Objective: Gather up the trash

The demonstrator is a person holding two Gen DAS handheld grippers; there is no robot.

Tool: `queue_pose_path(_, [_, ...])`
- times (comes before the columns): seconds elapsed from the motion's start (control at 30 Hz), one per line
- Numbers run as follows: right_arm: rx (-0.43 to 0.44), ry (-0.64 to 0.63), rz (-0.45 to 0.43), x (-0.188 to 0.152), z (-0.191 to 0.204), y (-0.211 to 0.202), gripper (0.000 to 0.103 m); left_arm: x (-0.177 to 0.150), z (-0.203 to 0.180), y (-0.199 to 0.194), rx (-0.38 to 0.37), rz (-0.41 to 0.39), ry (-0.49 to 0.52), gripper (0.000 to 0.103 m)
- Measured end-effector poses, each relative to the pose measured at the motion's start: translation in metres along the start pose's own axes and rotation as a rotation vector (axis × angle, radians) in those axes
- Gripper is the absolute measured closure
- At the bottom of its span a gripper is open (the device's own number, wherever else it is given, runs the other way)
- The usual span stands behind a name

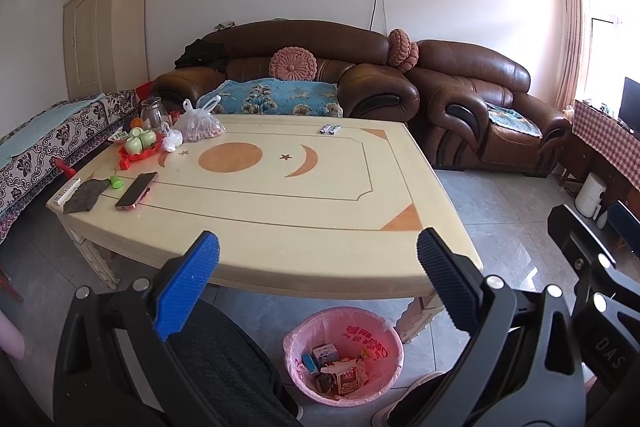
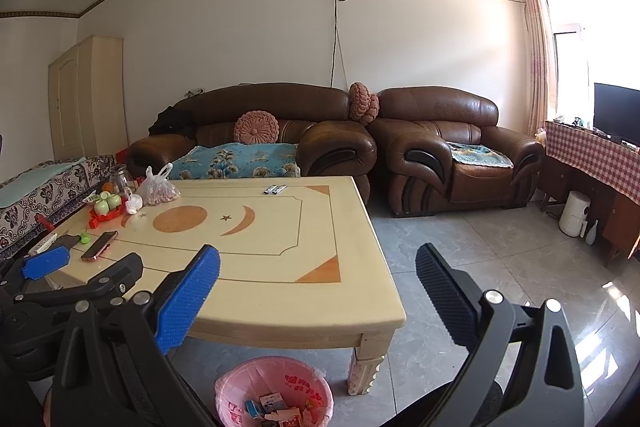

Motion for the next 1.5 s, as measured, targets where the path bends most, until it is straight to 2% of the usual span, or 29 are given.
queue_pose_path(1.5, [0.002,0.009,-0.011,-0.0017,-0.0004,-0.0047,0.007,0.0018,0.0008,-0.0058,0.007,-0.006,0.007,0.006])
Point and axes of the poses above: each gripper's, at about its wrist camera, not at the fingertips, and y roughly the way its jaws point, z to its left, x to its top, the point moved 2 cm from there along y, roughly the way its jaws point, and after that the axes turned 3 degrees about -y, right-handed, at the moved point
